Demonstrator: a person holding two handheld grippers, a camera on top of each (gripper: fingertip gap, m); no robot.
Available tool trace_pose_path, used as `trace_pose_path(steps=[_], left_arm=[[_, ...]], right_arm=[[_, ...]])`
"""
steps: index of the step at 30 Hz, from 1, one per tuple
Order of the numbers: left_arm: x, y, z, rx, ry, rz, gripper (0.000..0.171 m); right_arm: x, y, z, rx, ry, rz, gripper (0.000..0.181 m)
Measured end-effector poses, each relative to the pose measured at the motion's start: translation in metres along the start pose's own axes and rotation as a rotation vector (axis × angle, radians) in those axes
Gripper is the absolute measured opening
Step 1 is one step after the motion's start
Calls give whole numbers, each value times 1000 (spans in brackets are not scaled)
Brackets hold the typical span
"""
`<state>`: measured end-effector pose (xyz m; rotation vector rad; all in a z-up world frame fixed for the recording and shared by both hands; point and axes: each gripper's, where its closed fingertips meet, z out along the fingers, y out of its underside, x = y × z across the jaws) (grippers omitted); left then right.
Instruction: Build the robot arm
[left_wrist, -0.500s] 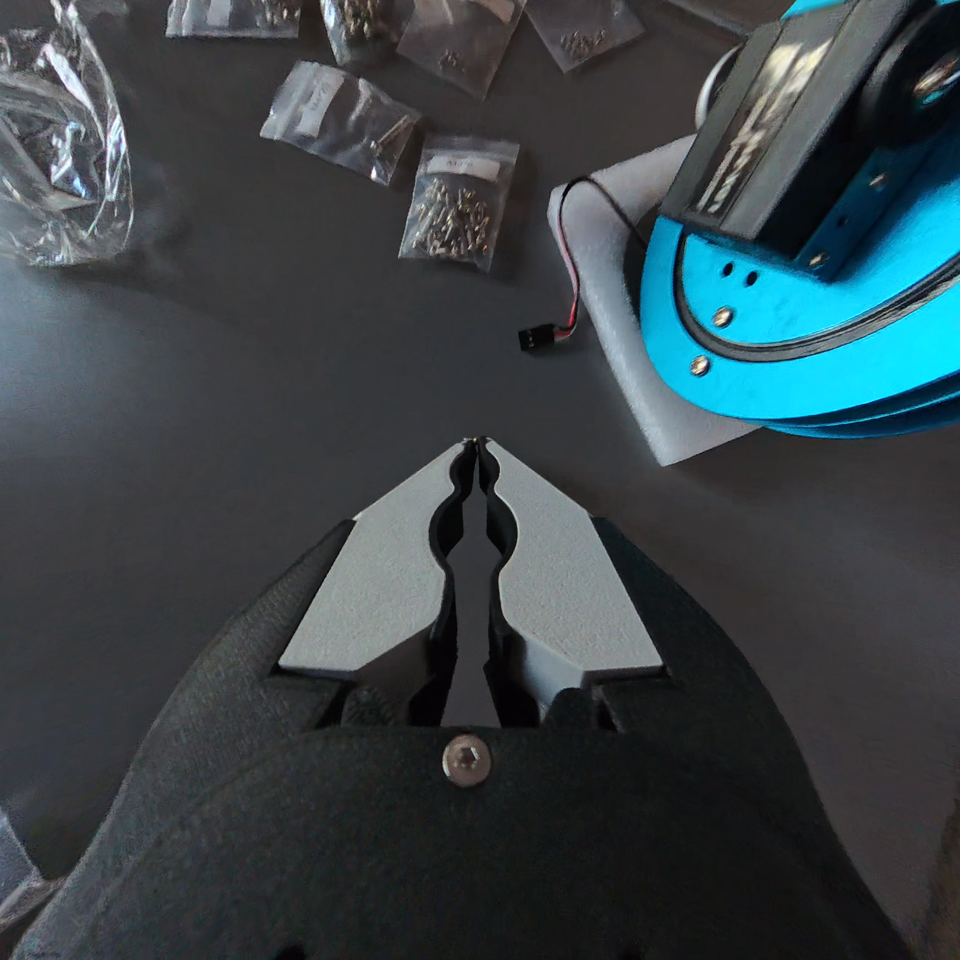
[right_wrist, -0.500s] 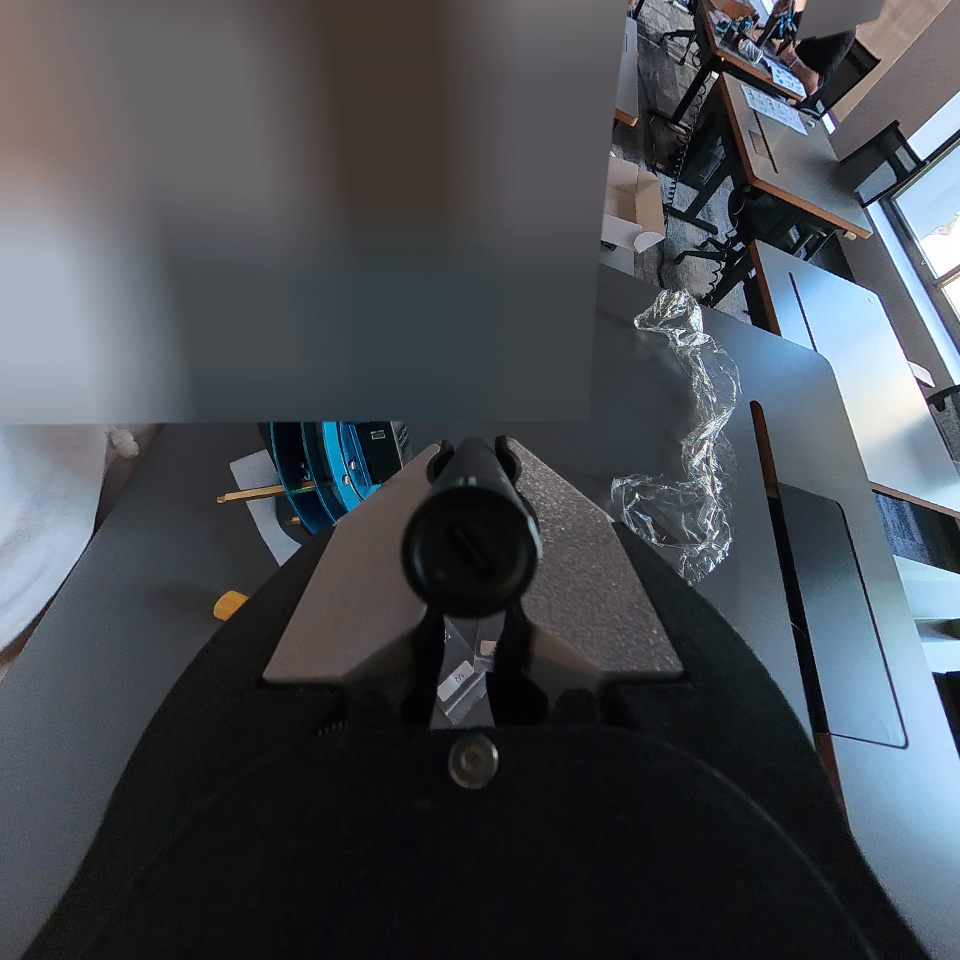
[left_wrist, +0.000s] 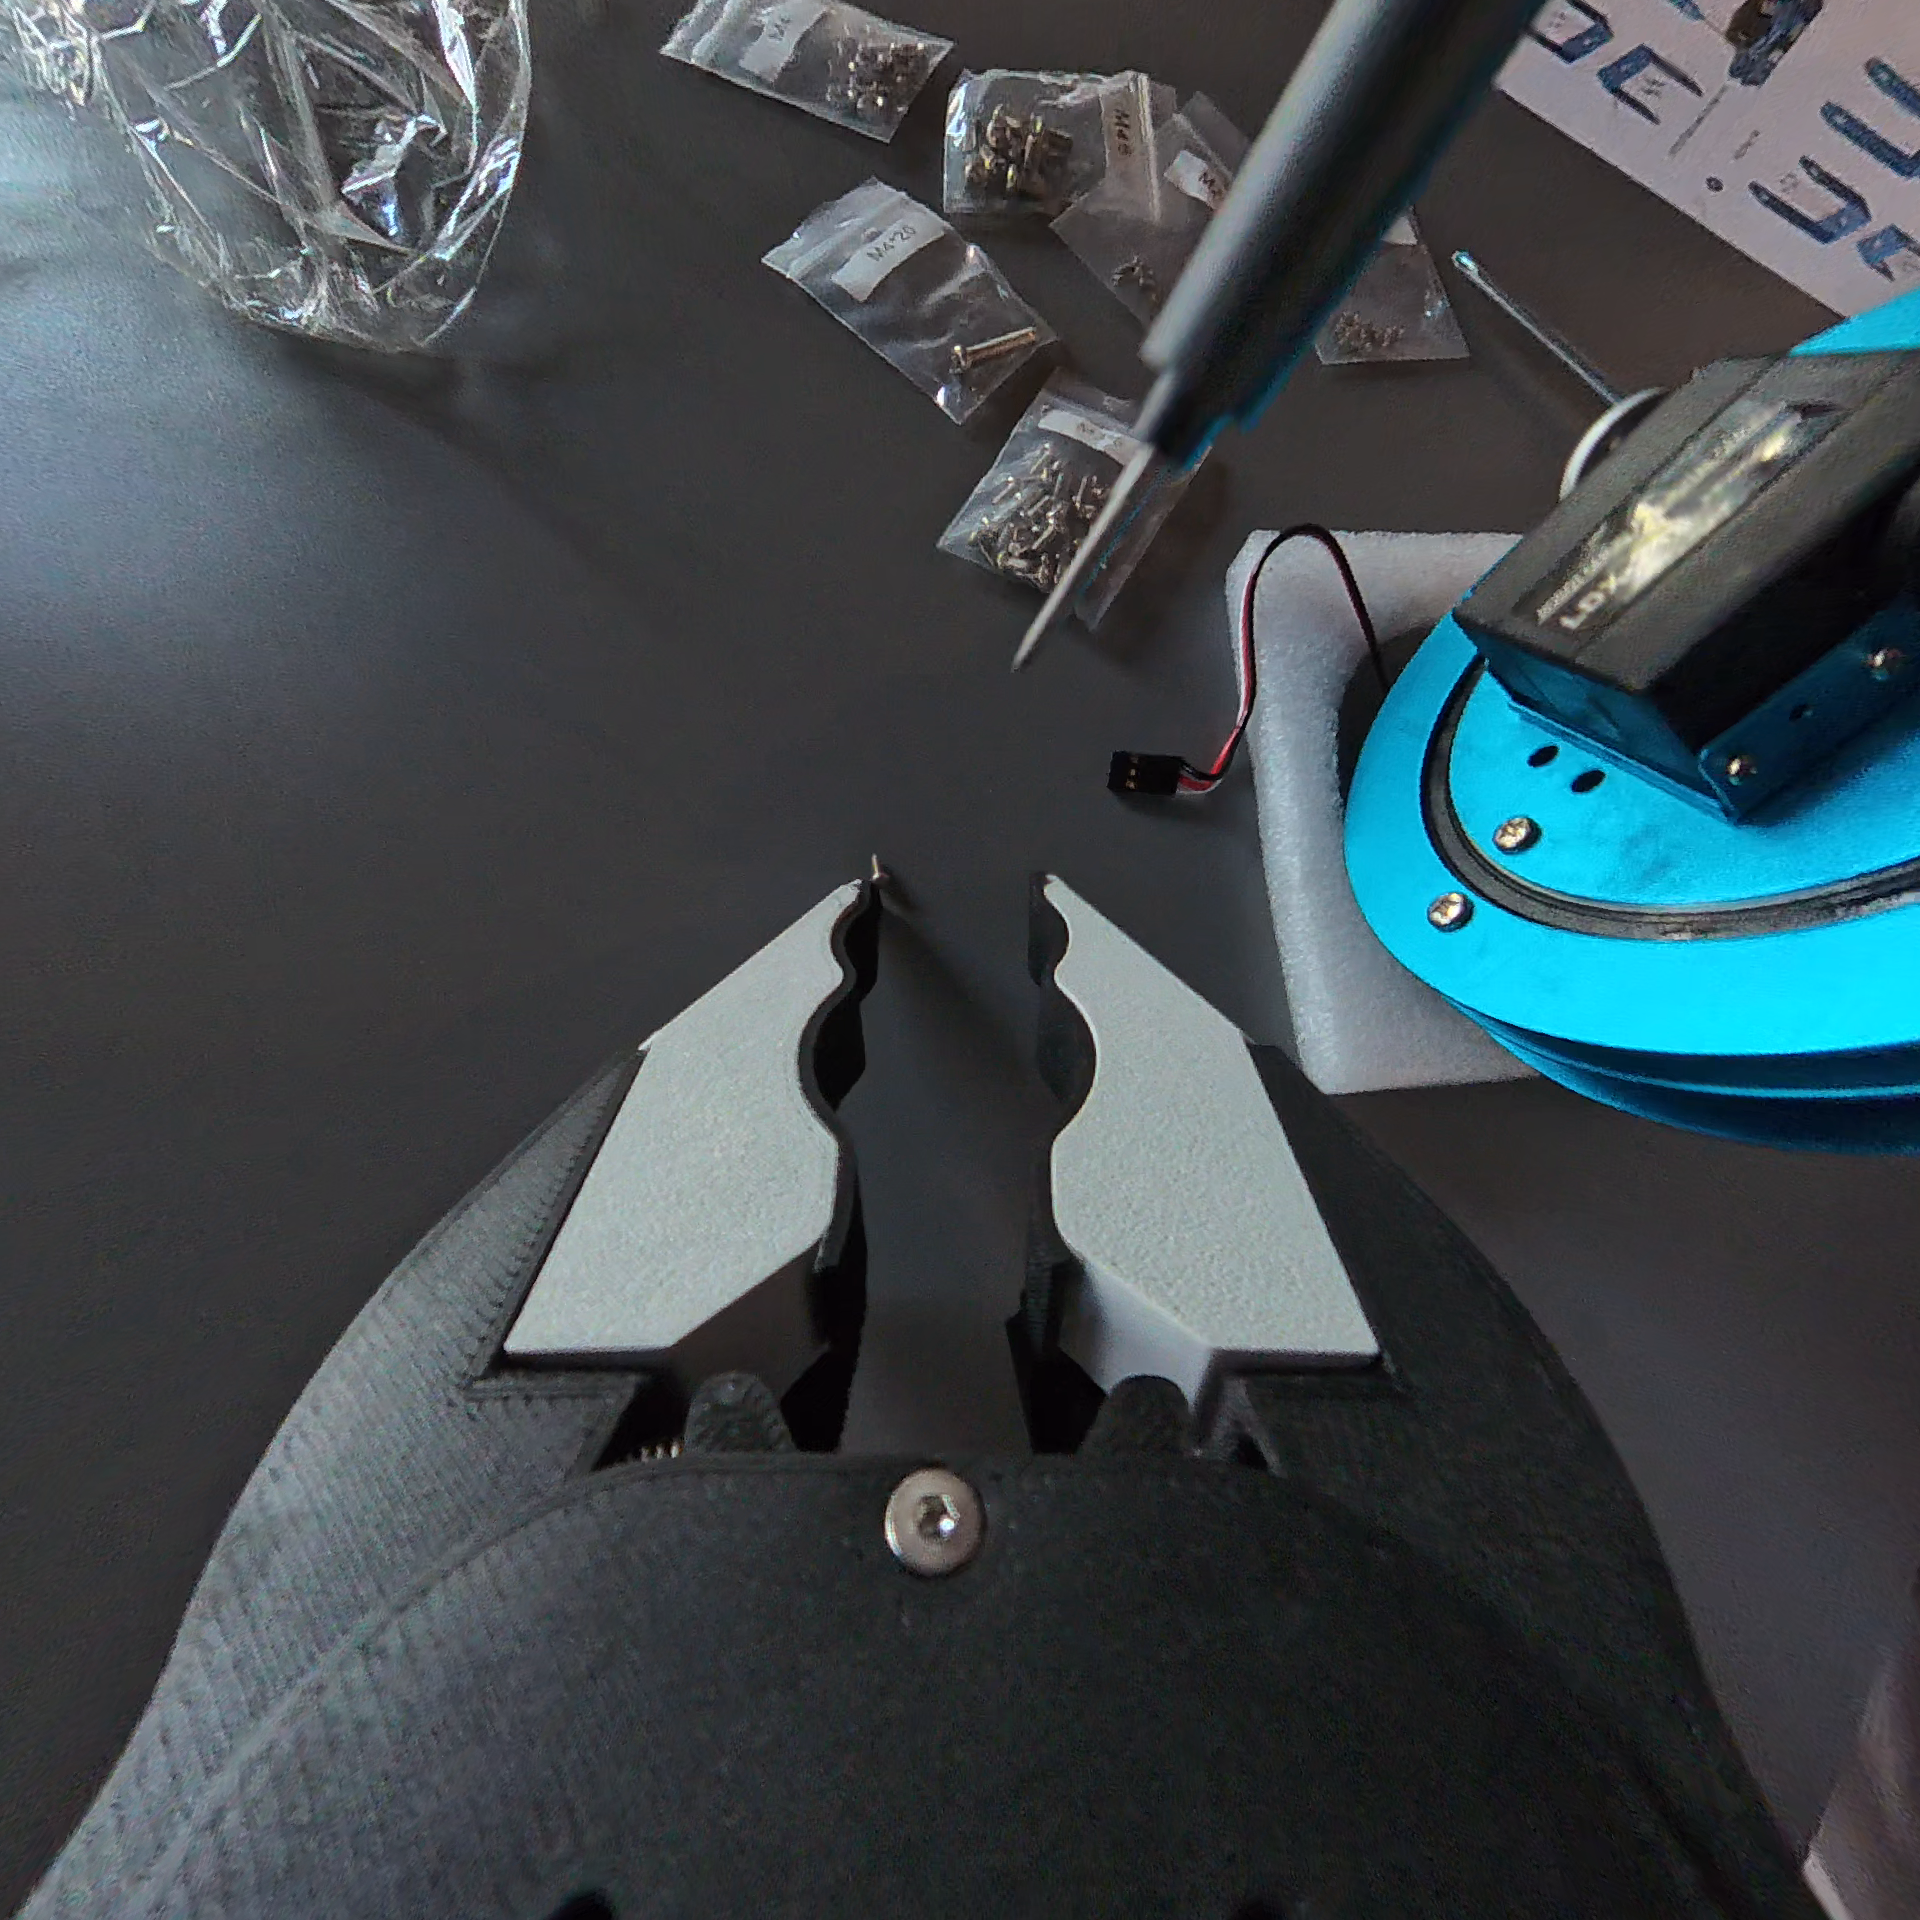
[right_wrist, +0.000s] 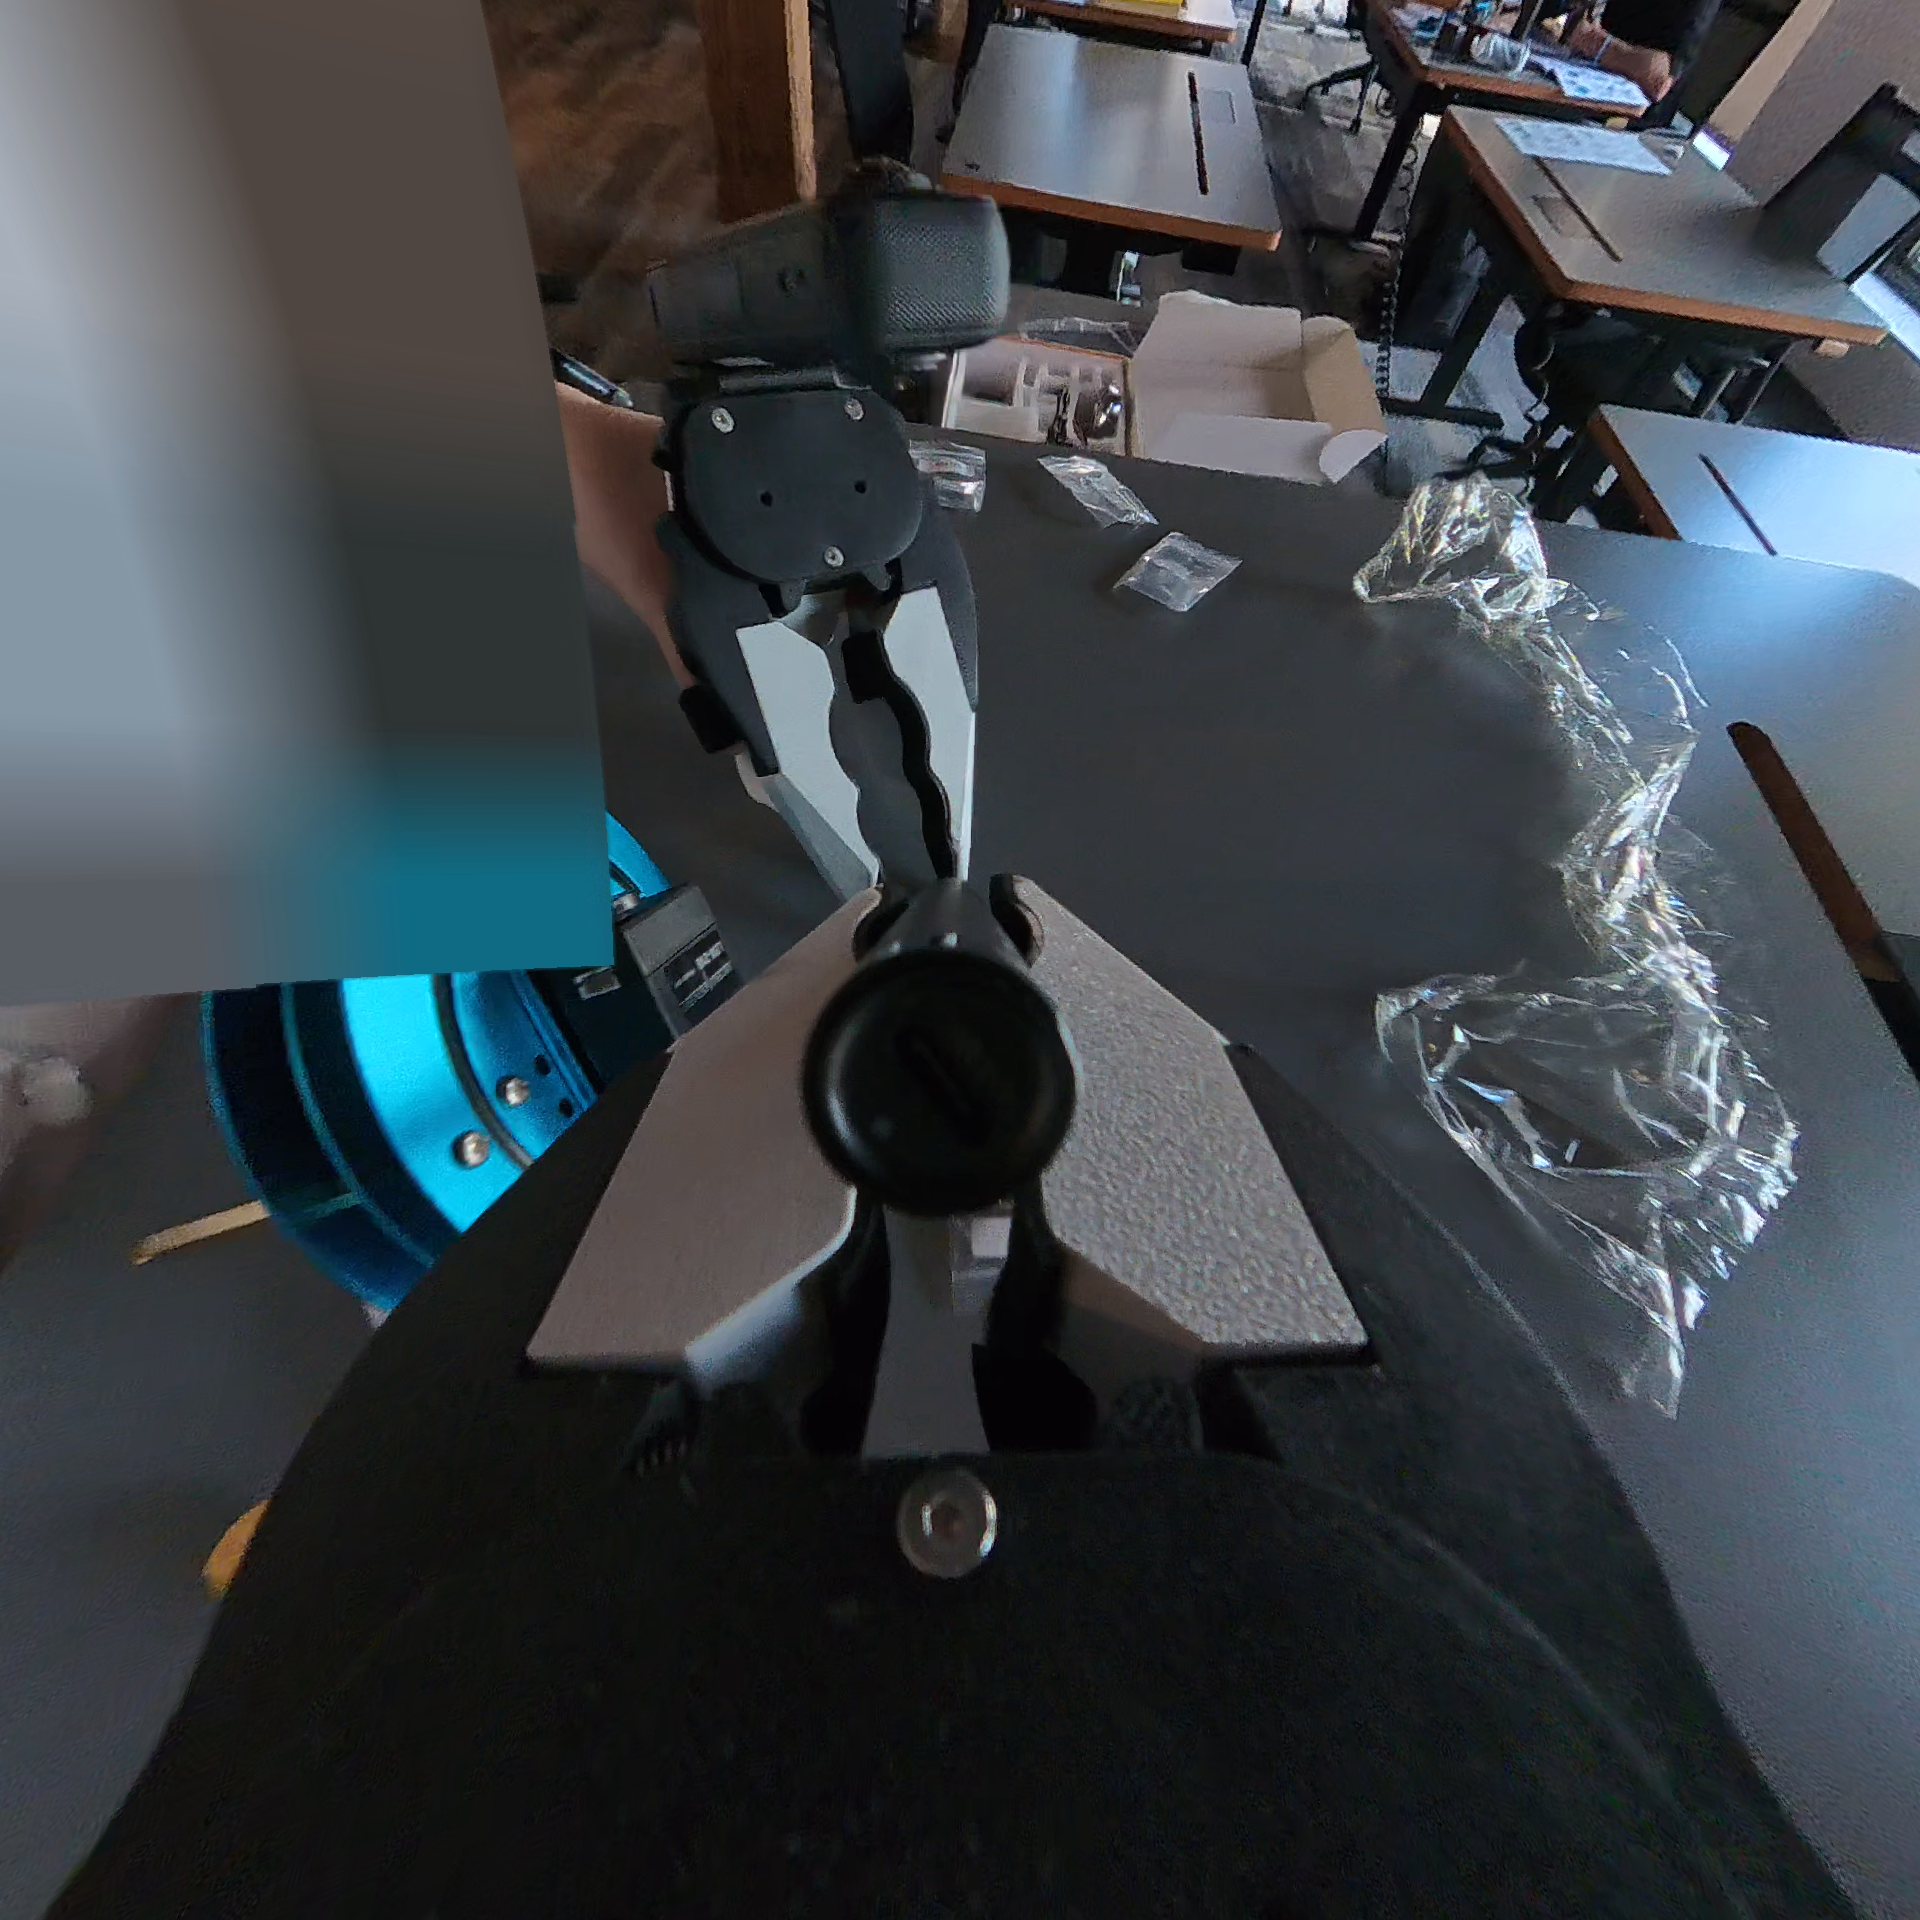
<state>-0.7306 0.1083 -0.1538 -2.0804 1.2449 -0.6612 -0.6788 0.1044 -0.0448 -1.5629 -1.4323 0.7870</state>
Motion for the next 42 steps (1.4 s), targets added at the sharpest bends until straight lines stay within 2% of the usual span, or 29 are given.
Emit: trace_pose_path(steps=[7, 21, 35, 40, 42], left_arm=[[-3, 3, -2, 32, -14, 84, 32], [-2, 0, 0, 53, 5, 95, 34], [-1, 0, 0, 55, 15, 91, 35], [-10, -1, -4, 80, -36, 135, 36], [-16, -8, -12, 140, -70, 185, 38]], right_arm=[[-1, 14, 26, 34, -1, -11, 17], [-5, 20, 41, -8, 1, -52, 17], [-3, 25, 42, -33, 6, -49, 16], [-3, 4, 25, 31, 14, -49, 16], [-2, -6, 14, 77, -6, 2, 17]])
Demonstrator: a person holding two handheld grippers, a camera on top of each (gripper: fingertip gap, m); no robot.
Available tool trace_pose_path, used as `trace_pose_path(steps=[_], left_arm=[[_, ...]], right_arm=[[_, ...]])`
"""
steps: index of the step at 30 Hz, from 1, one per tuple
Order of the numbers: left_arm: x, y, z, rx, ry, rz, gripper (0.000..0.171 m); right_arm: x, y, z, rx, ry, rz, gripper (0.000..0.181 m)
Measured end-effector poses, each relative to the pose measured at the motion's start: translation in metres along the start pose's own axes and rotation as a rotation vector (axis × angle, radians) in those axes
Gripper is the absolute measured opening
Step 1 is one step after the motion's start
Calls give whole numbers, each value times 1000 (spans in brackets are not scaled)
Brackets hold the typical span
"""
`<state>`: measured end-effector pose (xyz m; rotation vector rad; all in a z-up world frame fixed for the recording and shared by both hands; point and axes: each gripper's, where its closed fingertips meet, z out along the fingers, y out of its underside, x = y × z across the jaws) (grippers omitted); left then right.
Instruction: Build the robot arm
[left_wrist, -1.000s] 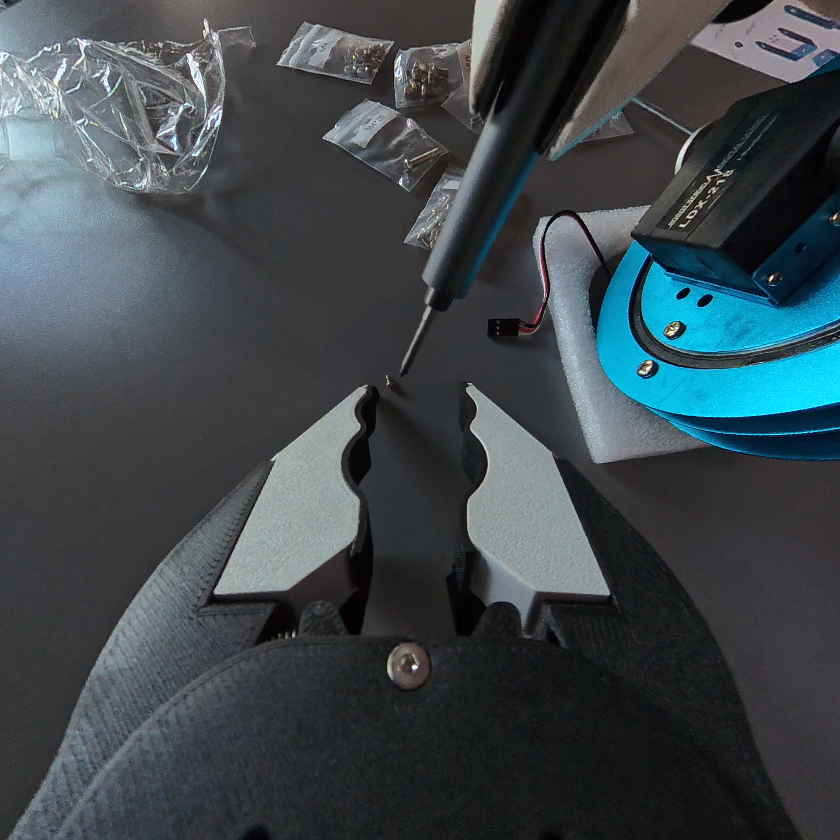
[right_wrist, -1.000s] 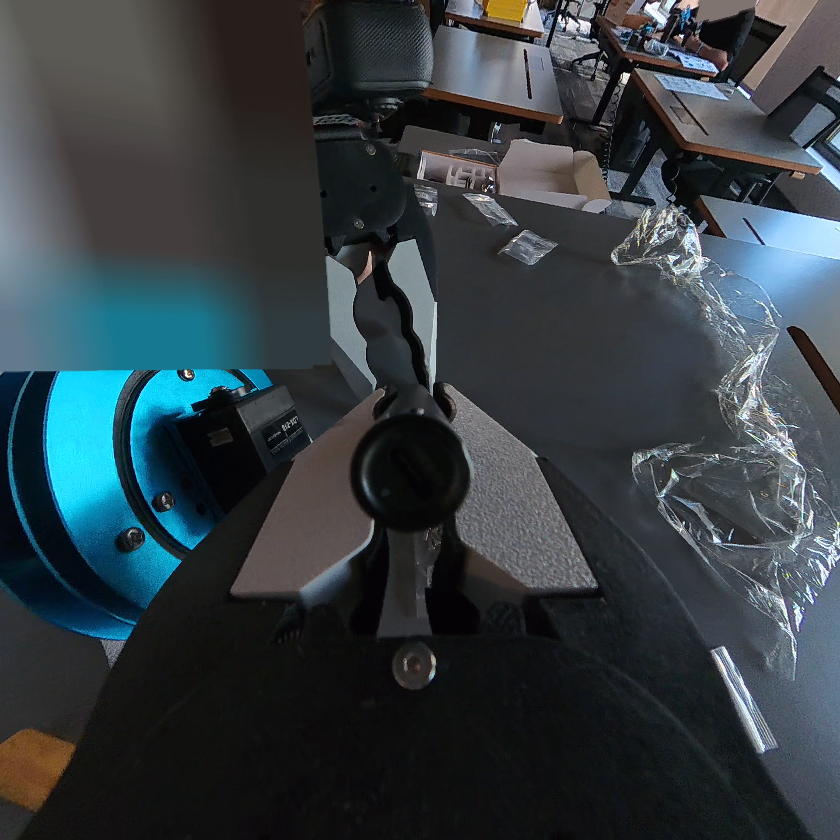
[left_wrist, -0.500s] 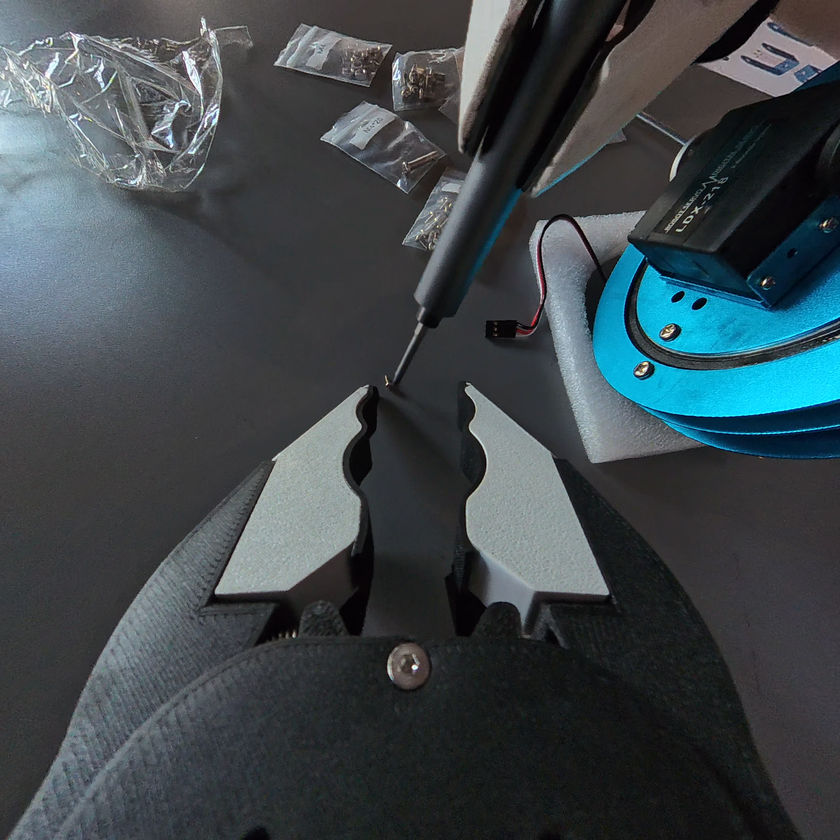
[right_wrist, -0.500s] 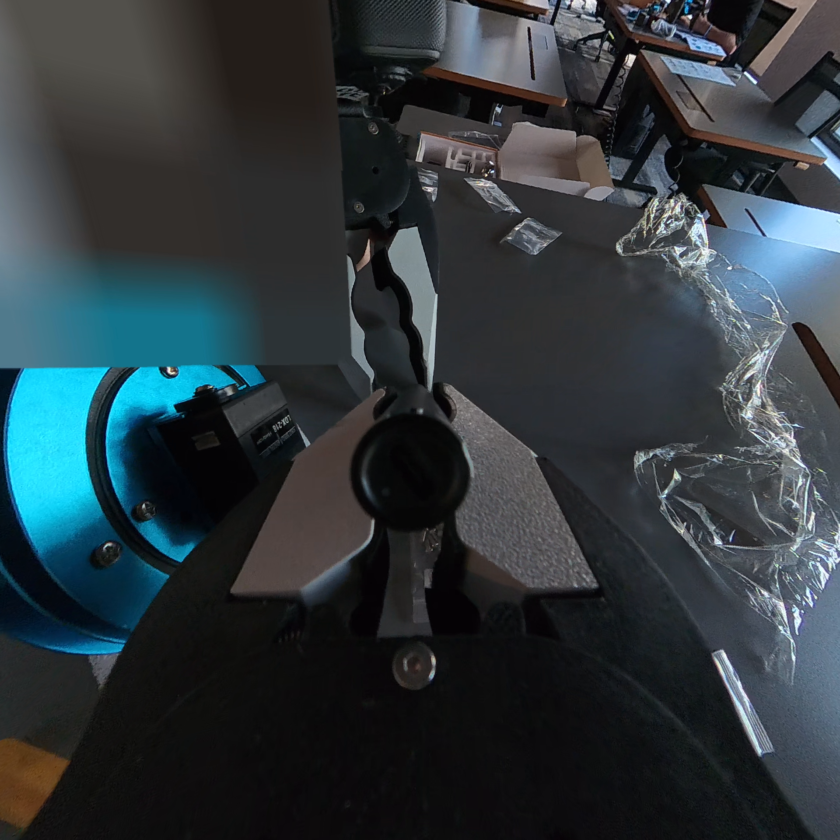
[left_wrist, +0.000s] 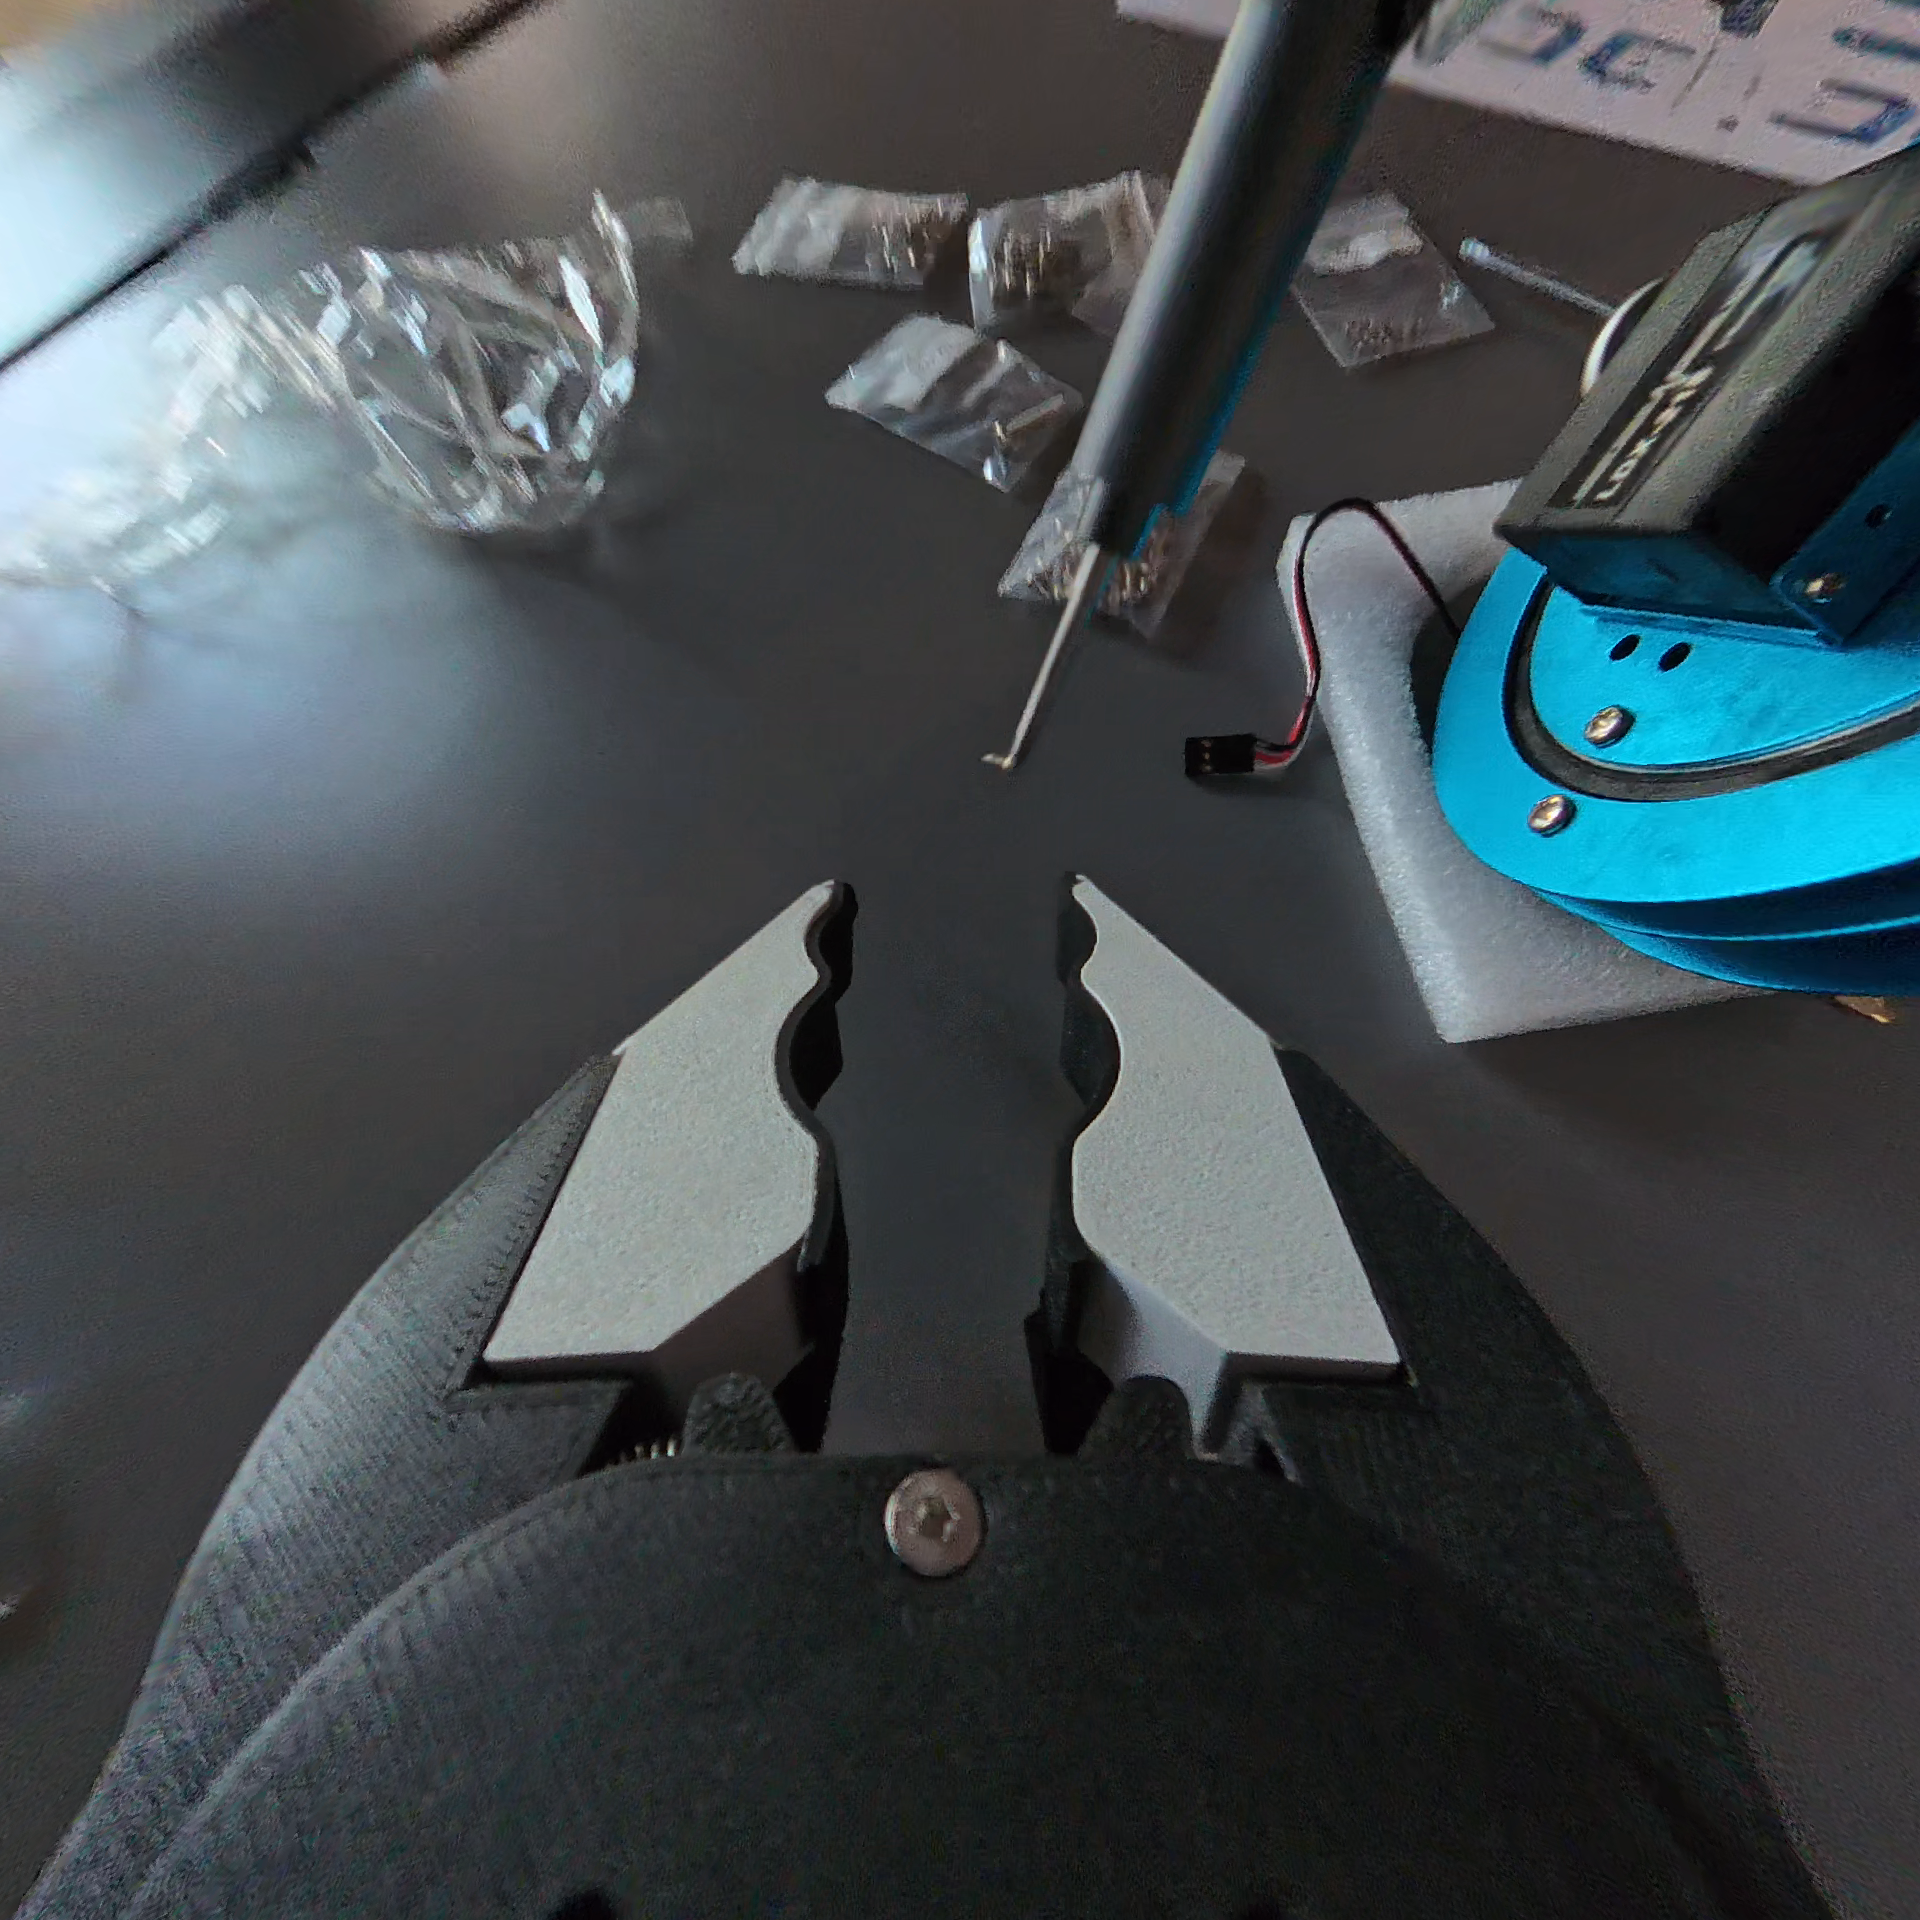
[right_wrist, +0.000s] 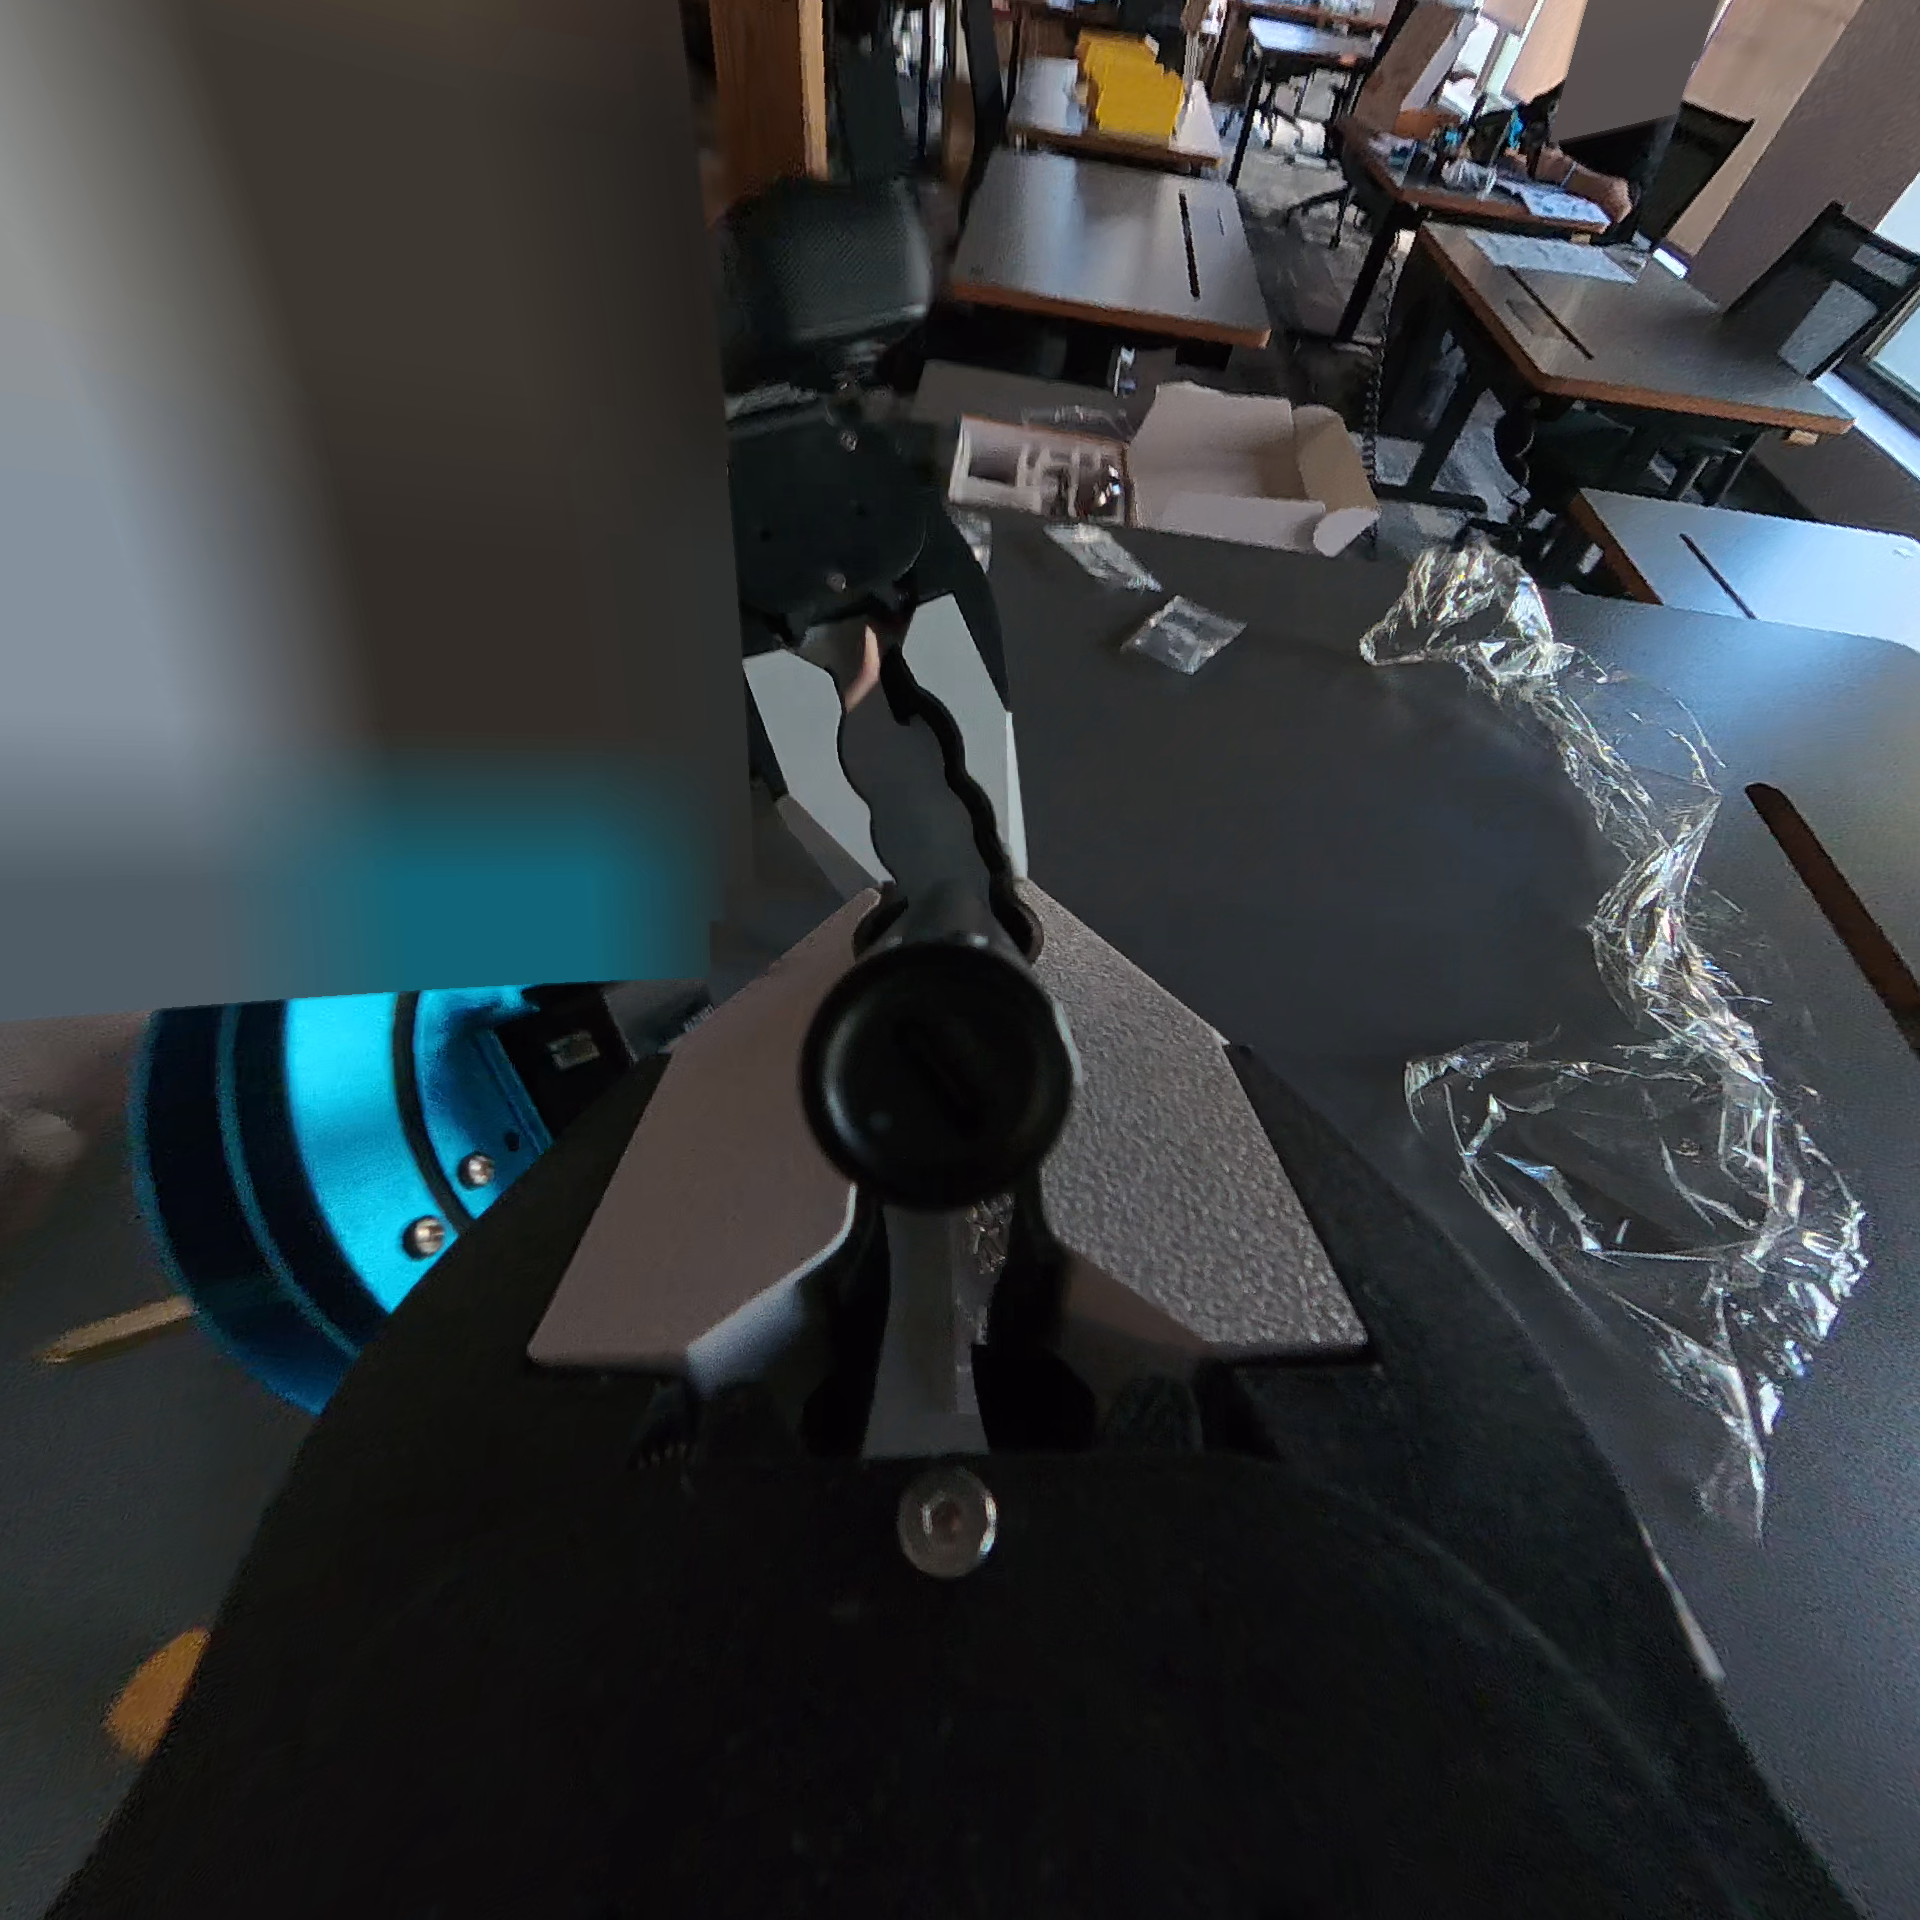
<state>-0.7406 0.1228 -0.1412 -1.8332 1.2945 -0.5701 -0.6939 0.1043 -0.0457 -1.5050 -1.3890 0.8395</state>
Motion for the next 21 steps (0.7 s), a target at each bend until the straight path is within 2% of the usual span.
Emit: trace_pose_path(steps=[5, 7, 9, 14, 17, 21], left_arm=[[15, -53, -37, 350, 93, 66, 27], [26, -64, -47, 424, 130, 100, 28], [27, -73, -52, 476, 102, 96, 24], [32, -107, -71, 633, 209, -72, 21], [24, -119, -80, 681, 144, -56, 19], [23, -128, -90, 717, -25, 113, 23]], right_arm=[[3, -27, -27, 154, -112, 229, 16], [6, -38, -35, 217, -131, 300, 16], [8, -48, -41, 266, -149, 360, 16], [10, -69, -58, 382, -190, 474, 15], [10, -78, -68, 436, -225, 517, 15], [10, -81, -70, 465, -253, 569, 15]])
